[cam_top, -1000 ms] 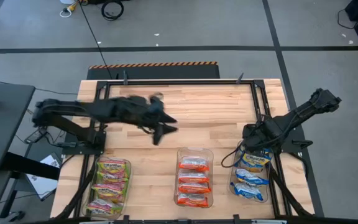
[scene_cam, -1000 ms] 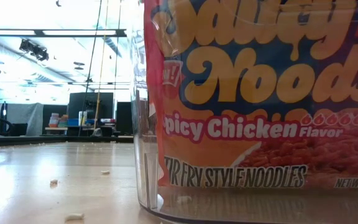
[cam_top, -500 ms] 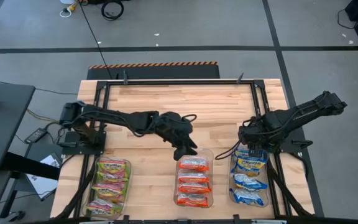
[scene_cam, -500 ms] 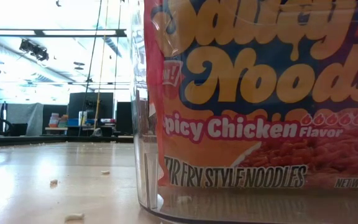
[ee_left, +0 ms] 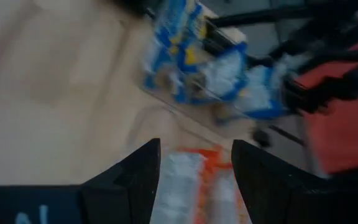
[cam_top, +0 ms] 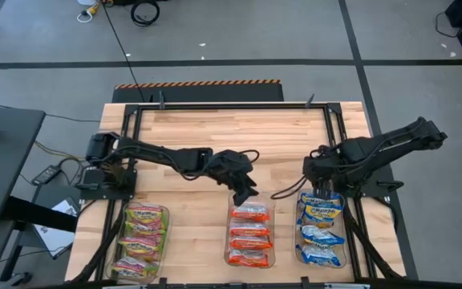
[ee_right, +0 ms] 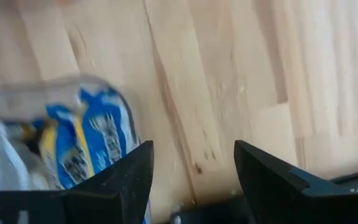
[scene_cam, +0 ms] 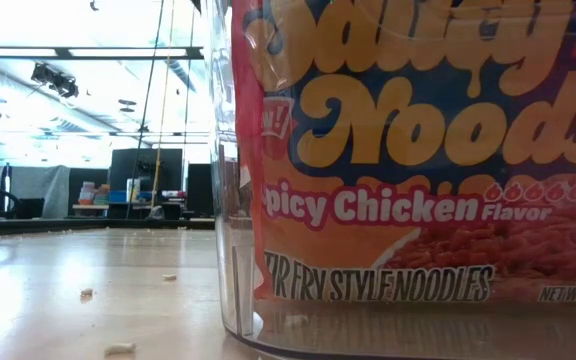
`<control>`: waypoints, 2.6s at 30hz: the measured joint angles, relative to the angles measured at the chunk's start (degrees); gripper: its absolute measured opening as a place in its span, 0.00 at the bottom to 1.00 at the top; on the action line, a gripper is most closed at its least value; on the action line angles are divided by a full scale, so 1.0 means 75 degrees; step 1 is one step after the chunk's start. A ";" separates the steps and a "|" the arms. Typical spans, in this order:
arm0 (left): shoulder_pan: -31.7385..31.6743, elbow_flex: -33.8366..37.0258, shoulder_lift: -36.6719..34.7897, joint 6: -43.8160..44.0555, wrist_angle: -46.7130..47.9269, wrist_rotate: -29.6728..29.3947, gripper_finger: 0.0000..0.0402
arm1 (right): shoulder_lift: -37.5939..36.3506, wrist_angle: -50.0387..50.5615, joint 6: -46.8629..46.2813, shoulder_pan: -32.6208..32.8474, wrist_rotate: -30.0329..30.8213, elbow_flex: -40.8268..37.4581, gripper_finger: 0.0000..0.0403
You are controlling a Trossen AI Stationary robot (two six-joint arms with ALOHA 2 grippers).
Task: Sort Maruchan noodles
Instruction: Adjust the middle transparent bin, then return to Home Position
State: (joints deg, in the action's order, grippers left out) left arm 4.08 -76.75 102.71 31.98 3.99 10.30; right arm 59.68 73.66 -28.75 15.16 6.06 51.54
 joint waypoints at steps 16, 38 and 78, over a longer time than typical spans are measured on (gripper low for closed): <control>-0.0436 0.0003 0.1294 -0.0638 0.0276 -0.0903 0.50 | 0.0035 -0.0302 -0.0872 -0.0003 0.0444 0.0893 0.56; -0.0476 -0.0003 0.0386 -0.0704 0.2390 -0.0731 0.50 | 0.2803 -0.3923 -0.0157 0.1022 -0.0441 0.0892 0.56; 0.0643 0.1279 -0.4335 -0.1965 0.0609 -0.1632 0.28 | 0.1276 -0.7698 0.0487 0.1102 0.0927 0.1053 0.35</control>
State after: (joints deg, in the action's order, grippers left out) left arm 8.90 -67.16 70.20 17.24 8.56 -1.94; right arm 69.25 15.93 -25.10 23.42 13.01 59.44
